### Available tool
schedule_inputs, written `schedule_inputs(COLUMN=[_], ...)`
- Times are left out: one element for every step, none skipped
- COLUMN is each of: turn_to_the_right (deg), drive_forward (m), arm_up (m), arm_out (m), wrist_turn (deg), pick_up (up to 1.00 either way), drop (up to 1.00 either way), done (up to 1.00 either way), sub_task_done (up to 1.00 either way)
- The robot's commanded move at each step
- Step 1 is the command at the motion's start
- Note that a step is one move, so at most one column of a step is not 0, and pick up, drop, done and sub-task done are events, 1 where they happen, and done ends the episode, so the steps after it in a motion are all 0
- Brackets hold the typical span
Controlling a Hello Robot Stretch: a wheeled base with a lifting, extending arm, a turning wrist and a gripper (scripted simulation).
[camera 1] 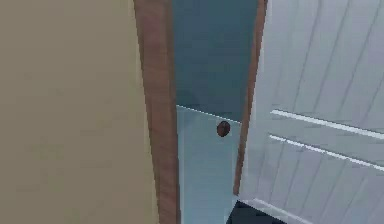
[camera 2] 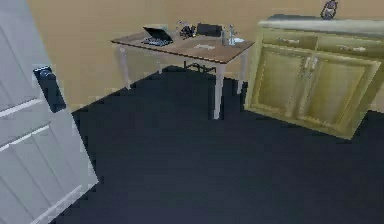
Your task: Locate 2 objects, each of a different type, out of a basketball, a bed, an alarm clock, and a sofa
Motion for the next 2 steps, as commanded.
schedule_inputs(turn_to_the_right=[45.0, -9.0], drive_forward=[0.00, 0.00], arm_up=[0.00, 0.00], arm_out=[0.00, 0.00], wrist_turn=[0.0, 0.0], pick_up=[0.00, 0.00], drop=[0.00, 0.00], done=[0.00, 0.00], sub_task_done=[0.00, 0.00])
